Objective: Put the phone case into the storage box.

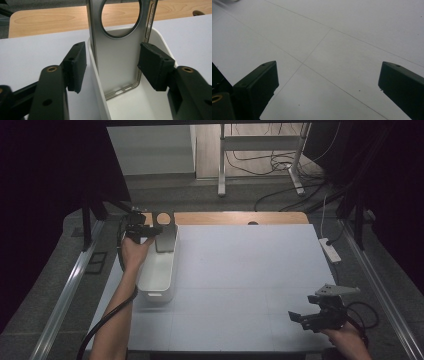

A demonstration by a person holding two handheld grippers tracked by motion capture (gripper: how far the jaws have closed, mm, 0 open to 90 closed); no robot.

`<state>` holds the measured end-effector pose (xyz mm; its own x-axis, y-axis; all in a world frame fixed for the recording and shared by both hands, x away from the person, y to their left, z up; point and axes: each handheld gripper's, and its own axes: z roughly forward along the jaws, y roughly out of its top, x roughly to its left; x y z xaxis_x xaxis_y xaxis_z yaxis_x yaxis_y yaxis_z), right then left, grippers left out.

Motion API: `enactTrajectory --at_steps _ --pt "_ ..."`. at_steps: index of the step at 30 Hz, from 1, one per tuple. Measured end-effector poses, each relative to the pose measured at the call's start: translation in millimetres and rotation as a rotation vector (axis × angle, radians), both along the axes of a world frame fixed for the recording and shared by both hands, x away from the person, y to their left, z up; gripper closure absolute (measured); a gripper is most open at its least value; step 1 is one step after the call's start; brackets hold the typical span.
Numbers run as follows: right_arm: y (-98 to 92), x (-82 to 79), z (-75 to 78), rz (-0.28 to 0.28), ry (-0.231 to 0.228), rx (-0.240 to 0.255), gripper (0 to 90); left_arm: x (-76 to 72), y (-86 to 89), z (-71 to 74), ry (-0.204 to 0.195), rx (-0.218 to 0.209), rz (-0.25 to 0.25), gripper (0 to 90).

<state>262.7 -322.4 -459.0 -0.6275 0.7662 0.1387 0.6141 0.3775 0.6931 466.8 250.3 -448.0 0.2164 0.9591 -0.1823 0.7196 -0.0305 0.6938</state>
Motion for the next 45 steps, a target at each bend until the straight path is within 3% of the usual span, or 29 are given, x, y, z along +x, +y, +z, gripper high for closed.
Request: enactTrajectory --at_steps 21,38,45 --pt "0.2 0.2 0.1 0.001 0.003 -0.008 3.3 -5.2 7.0 -1.8 -0.038 -0.049 -0.020 24.2" --pt "0.5 0.4 -0.3 0.004 0.007 -0.009 3.3 -8.1 4.6 2.6 -0.067 -0.067 -0.084 11.7" --pt "0.6 0.4 -0.2 0.005 0.006 -0.010 3.3 -10.5 5.2 4.7 -0.068 -0.099 -0.100 8.2"
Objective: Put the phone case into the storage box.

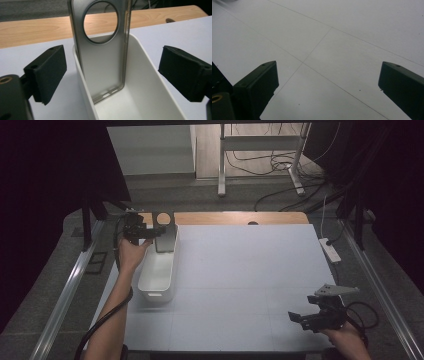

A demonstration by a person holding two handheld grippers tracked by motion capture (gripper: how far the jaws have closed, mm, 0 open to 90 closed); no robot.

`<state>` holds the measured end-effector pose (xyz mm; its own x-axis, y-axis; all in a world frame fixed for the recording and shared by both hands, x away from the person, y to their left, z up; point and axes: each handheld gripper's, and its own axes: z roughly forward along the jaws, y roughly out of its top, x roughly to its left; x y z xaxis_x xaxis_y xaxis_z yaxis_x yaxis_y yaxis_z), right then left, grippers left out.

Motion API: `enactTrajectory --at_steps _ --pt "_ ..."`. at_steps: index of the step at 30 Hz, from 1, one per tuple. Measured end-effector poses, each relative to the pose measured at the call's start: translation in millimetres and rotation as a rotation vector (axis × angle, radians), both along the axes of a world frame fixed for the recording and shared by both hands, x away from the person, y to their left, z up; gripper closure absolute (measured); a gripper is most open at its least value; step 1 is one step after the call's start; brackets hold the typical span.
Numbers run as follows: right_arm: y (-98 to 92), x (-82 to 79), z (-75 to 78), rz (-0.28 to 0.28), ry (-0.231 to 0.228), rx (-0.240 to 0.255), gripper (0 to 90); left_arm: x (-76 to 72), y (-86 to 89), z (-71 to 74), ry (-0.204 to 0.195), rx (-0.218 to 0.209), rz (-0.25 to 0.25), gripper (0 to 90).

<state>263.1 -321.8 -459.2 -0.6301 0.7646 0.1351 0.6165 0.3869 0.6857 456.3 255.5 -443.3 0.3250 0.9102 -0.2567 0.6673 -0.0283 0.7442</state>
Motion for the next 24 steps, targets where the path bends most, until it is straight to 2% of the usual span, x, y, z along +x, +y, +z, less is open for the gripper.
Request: enactTrajectory --at_steps 9,14,24 --pt "0.1 -0.1 0.0 0.003 0.000 0.001 3.3 -2.6 1.0 1.7 0.005 -0.025 -0.028 4.9" --pt "0.1 -0.2 0.1 0.003 0.000 0.001 3.2 -4.5 -1.3 2.6 0.005 -0.010 -0.047 3.9" --pt "0.2 -0.5 0.1 0.004 -0.001 0.001 3.2 -9.4 -3.7 4.2 -0.018 -0.010 -0.067 2.1"
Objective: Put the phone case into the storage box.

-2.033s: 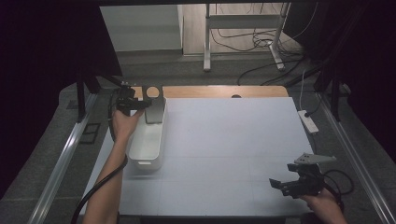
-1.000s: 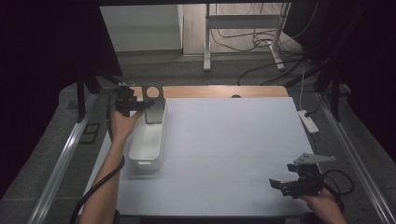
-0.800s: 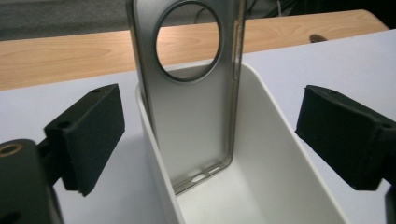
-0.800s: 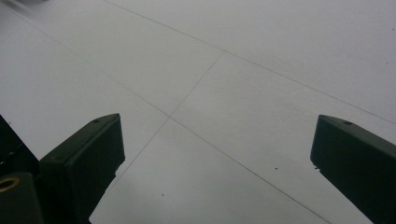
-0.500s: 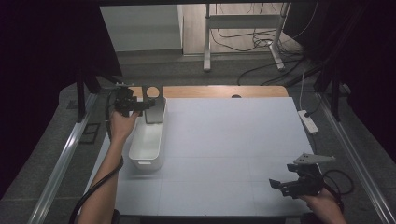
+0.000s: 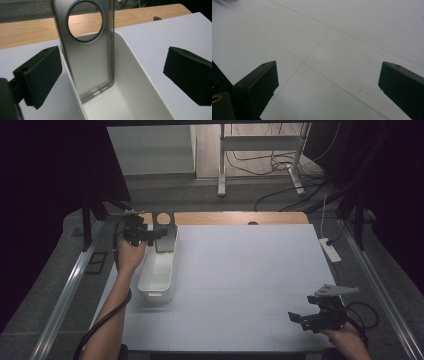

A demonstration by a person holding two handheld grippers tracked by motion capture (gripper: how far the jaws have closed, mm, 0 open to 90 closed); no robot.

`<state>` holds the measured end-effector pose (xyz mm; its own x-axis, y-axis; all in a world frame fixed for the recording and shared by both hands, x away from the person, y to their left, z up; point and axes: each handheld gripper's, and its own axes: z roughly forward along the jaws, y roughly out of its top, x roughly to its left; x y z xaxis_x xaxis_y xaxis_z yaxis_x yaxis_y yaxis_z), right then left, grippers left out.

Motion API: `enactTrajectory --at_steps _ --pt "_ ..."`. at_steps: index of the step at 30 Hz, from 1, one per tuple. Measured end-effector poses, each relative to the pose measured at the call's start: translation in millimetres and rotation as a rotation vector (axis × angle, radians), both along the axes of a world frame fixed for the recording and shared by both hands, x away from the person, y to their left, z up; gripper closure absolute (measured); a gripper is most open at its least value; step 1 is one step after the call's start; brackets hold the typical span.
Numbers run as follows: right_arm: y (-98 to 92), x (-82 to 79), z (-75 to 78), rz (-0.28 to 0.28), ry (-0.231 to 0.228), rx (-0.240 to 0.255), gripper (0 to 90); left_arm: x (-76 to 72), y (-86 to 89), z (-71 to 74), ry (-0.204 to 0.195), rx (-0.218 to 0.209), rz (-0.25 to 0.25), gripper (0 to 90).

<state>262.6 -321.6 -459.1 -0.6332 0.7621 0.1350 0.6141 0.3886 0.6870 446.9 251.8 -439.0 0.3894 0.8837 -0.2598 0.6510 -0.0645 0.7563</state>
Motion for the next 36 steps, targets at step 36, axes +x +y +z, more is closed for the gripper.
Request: enactTrajectory --at_steps 36 --pt "0.6 -0.2 0.0 0.003 0.000 -0.004 3.2 -25.3 -2.6 8.3 -0.118 0.009 -0.109 1.3"
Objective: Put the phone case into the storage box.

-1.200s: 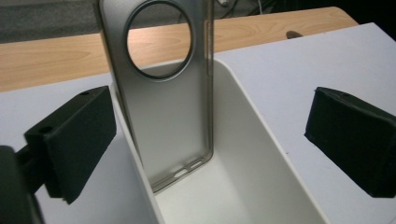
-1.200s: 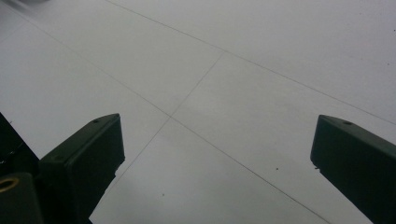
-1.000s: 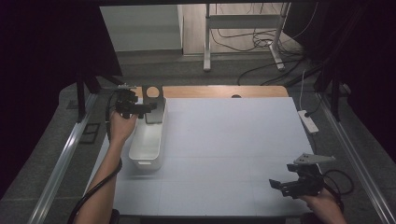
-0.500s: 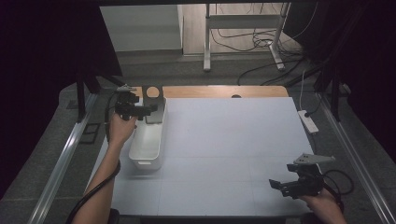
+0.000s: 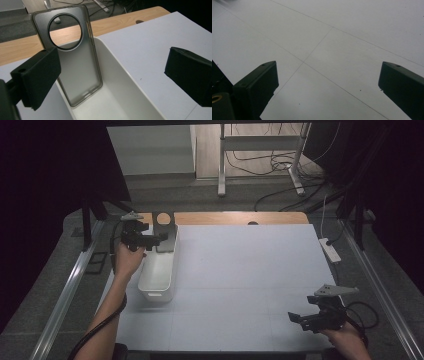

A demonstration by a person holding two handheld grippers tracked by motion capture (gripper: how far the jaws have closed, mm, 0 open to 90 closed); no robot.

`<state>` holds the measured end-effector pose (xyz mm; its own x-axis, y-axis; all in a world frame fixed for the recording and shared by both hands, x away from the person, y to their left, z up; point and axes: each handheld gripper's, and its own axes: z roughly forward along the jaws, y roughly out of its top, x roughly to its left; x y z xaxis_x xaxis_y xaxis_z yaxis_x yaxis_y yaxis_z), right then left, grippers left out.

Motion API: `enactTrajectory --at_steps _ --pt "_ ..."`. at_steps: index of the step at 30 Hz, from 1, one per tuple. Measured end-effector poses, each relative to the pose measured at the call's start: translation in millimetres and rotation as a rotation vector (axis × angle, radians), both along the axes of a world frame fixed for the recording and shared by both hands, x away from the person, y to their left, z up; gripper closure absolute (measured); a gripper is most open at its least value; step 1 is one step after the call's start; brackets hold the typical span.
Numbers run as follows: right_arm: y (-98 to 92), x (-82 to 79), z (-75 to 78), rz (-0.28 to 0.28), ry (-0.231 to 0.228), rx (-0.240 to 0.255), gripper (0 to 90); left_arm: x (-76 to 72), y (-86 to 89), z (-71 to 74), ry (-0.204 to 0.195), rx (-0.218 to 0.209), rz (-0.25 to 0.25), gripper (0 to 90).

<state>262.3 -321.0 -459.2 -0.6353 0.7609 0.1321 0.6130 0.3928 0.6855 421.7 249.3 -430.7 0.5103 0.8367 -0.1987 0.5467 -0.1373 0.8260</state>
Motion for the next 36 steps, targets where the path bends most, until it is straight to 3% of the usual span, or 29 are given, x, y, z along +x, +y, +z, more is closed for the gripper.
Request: enactTrajectory --at_steps 25,36 --pt "0.8 0.3 -0.5 0.006 0.001 -0.004 3.2 -23.1 -5.0 9.0 -0.009 0.017 -0.021 0.0" --pt "0.9 -0.1 -0.3 0.008 -0.002 -0.006 3.2 -33.9 -5.4 11.0 -0.010 0.002 -0.027 0.0"
